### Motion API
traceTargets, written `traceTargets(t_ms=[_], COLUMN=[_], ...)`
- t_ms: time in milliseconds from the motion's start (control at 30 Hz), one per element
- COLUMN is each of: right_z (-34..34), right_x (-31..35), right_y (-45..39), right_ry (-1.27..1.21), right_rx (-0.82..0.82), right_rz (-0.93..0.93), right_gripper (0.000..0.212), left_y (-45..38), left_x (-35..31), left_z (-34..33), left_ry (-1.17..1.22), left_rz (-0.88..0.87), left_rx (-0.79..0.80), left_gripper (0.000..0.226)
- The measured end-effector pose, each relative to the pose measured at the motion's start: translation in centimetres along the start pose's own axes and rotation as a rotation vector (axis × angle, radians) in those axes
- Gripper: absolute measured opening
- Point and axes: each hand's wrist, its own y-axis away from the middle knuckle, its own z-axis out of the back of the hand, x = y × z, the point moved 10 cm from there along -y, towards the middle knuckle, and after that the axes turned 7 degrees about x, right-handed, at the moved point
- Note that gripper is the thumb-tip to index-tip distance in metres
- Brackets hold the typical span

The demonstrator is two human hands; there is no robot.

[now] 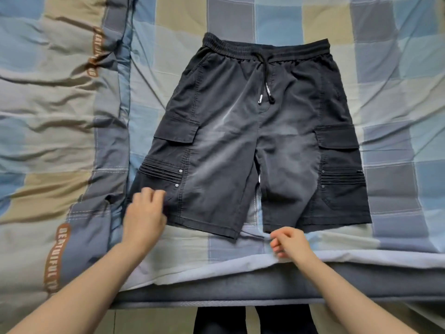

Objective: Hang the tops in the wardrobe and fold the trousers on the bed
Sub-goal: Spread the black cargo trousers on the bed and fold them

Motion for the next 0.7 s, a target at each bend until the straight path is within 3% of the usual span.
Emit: traceTargets(t_ms=[100, 200, 300, 400, 467, 567, 633, 700], right_z=[8.4, 16.8, 23.3, 26.6, 27.6, 27.4, 27.6, 28.6], right_x=[1.0, 1.4, 2.0, 1.7, 2.5, 3.6, 3.5, 2.0], right_y=[-0.6, -1.3, -2.2, -4.1, -5.3, -6.1, -5.4, -4.4], right_ry=[0.052, 0.135, 0.207, 0.253, 0.372, 0.440, 0.311, 0.101], right_rx=[-0.223, -0.509, -0.671, -0.593, -0.484, -0.310, -0.227, -0.189], right_rz=[0.090, 0.103, 0.059, -0.038, -0.026, 0.093, 0.192, 0.223], right_gripper=[0.020, 0.014, 0.043, 0.061, 0.033, 0.027, 0.016, 0.008], left_y=[-0.5, -0.7, -0.9, -0.6, -0.4, 0.6, 1.9, 3.3], left_x=[-8.1, -14.4, -18.9, -21.9, -22.6, -22.5, -22.3, -21.4], left_z=[-3.7, -7.2, -10.3, -12.8, -13.3, -13.6, -13.6, -12.8], left_ry=[0.215, 0.511, 0.782, 0.953, 0.963, 1.043, 1.189, 1.155], left_rz=[-0.104, -0.054, 0.119, 0.284, 0.365, 0.395, 0.418, 0.453], left_rx=[0.157, 0.272, 0.340, 0.383, 0.340, 0.325, 0.314, 0.277], left_gripper=[0.027, 0.019, 0.019, 0.035, 0.035, 0.022, 0.025, 0.022])
